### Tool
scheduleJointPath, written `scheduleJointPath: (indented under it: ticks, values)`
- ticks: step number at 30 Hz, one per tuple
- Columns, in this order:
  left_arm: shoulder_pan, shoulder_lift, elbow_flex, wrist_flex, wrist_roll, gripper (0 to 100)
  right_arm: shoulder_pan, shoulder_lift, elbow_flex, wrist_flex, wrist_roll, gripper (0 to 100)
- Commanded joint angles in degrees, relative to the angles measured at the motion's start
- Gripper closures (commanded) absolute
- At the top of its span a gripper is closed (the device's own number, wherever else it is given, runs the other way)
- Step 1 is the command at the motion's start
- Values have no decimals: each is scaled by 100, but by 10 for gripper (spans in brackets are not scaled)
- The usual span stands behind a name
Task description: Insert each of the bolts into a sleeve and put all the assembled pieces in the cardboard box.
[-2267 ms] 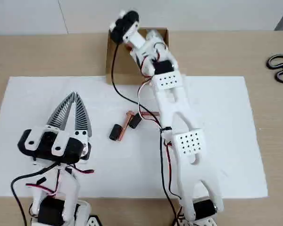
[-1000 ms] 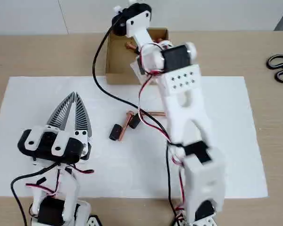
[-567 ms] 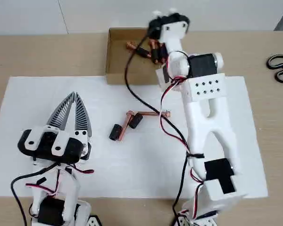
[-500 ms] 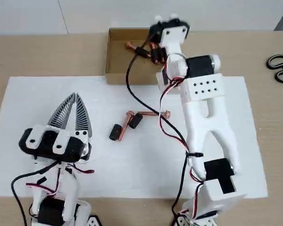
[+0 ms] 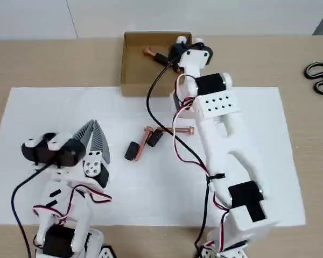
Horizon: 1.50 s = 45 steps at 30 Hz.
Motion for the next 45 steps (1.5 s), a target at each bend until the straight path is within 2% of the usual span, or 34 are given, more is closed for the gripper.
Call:
scheduleJointPath:
  ticks: [1, 6, 8, 12, 18, 22, 36, 40, 45]
  values:
    - [-26, -26, -22, 290, 123, 994, -444, -119, -35, -136, -756, 923]
    - [-44, -26, -22, 844, 114, 994, -1341, -119, 290, -391, -879, 923]
    - [-53, -26, -22, 1002, 114, 994, -1525, -119, 527, -505, -1424, 923]
    - [-132, -26, -22, 993, 114, 994, -1499, -119, 695, -690, -2576, 923]
    - [-510, -26, 4, 1020, 123, 994, -1218, -110, 853, -681, -2857, 923]
    - [-484, -26, 4, 1011, 141, 994, -1209, -110, 1029, -690, -3121, 923]
    - [-484, -44, 4, 1002, 141, 994, -1147, 1015, 686, -848, -3121, 923]
    - [-484, -53, 4, 1002, 141, 994, -1147, 1051, 501, -848, -2699, 922]
    - [-484, -53, 4, 993, 141, 994, -1138, 1024, 501, -831, -2655, 922]
